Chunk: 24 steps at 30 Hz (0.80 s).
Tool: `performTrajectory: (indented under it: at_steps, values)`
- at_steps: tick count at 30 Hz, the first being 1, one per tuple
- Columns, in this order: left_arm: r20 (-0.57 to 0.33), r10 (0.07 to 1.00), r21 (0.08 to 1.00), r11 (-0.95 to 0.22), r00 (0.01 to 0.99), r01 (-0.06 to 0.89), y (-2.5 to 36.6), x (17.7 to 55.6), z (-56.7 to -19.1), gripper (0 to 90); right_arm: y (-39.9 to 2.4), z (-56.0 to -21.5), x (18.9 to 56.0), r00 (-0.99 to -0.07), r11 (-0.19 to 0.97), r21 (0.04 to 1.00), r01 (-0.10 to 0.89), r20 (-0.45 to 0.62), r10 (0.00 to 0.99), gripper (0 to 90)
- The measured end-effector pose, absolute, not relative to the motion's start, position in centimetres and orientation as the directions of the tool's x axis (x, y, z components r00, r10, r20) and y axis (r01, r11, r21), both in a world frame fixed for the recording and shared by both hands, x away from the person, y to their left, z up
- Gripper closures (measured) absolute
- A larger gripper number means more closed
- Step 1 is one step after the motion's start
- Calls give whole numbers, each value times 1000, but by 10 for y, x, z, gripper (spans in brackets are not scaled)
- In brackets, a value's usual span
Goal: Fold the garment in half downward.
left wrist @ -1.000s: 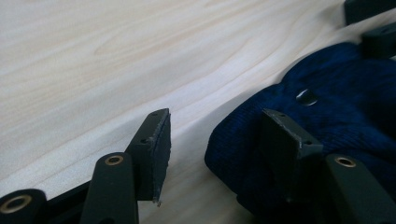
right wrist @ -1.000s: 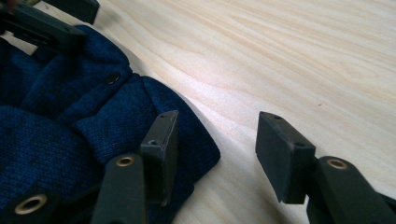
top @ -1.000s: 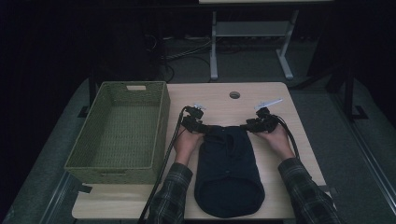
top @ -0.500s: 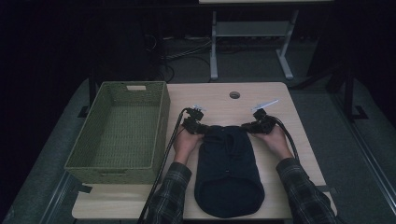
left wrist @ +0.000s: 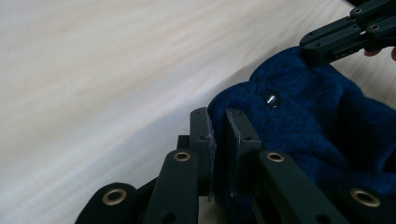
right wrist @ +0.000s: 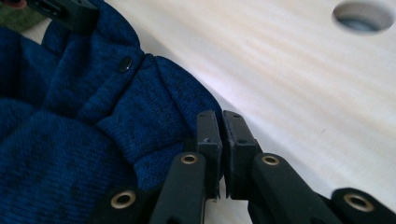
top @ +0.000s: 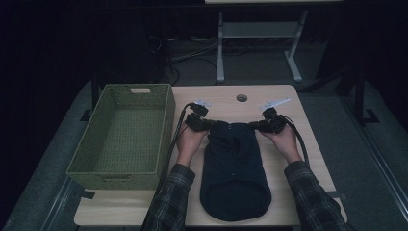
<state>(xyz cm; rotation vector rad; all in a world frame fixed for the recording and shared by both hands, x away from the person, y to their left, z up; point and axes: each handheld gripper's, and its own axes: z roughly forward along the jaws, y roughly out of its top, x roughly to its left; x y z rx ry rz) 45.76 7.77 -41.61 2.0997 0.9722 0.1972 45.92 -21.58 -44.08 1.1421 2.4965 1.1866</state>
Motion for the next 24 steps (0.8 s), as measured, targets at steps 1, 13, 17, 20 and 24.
performTrajectory:
  at_steps: [1,13,17,20,24]
  values:
    - [-170,699,727,-387,694,568,78,457,-412,821,-216,-434,459,-700,390,730,561,166,695,863]
    - [-80,705,826,-349,705,443,83,441,-364,819,-214,-379,446,-703,347,825,446,83,706,863]
    - [-59,702,830,-361,710,426,80,434,-358,818,-215,-369,440,-709,356,833,424,61,702,863]
    - [-41,691,832,-377,722,408,79,423,-358,818,-216,-369,433,-716,362,836,413,53,696,863]
    - [-33,676,837,-384,736,390,78,407,-362,816,-220,-375,418,-724,356,843,404,57,687,862]
